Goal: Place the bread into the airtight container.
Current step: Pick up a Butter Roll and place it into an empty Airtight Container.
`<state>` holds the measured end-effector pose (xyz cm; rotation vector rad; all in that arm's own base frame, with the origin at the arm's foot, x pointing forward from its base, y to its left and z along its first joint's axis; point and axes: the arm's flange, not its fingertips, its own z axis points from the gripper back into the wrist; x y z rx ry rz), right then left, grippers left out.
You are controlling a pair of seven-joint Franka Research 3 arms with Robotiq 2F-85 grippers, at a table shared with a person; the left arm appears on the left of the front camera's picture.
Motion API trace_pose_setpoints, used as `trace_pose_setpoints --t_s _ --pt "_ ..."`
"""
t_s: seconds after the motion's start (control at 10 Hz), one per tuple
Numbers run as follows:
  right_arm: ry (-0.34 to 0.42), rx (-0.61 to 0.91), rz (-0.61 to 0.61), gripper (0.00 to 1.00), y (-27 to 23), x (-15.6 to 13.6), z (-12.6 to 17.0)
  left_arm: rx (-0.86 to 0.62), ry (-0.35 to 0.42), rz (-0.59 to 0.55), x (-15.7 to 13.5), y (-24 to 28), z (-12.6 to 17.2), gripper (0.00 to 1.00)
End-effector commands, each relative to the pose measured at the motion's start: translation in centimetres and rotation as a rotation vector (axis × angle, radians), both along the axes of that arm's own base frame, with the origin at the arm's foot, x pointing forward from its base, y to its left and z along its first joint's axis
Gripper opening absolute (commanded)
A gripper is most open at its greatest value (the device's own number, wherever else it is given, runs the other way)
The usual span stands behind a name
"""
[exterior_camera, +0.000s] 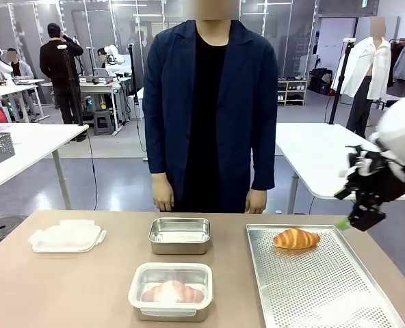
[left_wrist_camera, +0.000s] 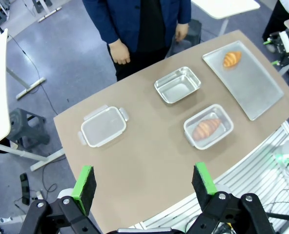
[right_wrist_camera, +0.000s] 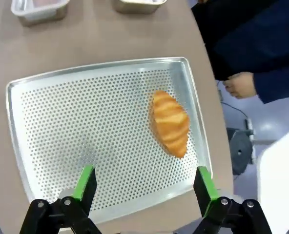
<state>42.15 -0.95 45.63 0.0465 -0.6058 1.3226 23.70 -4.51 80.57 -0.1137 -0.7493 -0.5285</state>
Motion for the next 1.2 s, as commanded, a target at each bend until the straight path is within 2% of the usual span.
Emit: trace_pose_setpoints --t_s 0.0,0.2,0.5,0.6,0.7,1.1 --pt "0.045 -0.064 0.023 1.00 1.1 4.3 -0.5 -0.005 0.000 -0.008 0.0 0.0 0.0 1.00" --pt "0.025 -0.182 0.088 1.00 3.1 7.2 -2.5 -0.005 0.000 -0.008 0.0 0.0 0.0 1.00" --pt "0.110 -0.219 0.061 1.00 4.0 10.3 -4.4 -0.005 0.000 -0.008 0.0 0.0 0.0 1.00" --pt "0.094 -0.214 -0.023 1.00 4.1 9.5 -4.4 -0.005 0.000 -0.008 0.0 0.0 0.0 1.00" --pt "0.080 -0.194 0.113 1.00 3.7 9.4 -4.8 -0.005 0.000 -0.008 0.0 0.0 0.0 1.00" --pt "0.087 -0.202 0.083 1.00 3.9 9.7 -4.9 -0.005 0.000 -0.008 0.0 0.0 0.0 1.00"
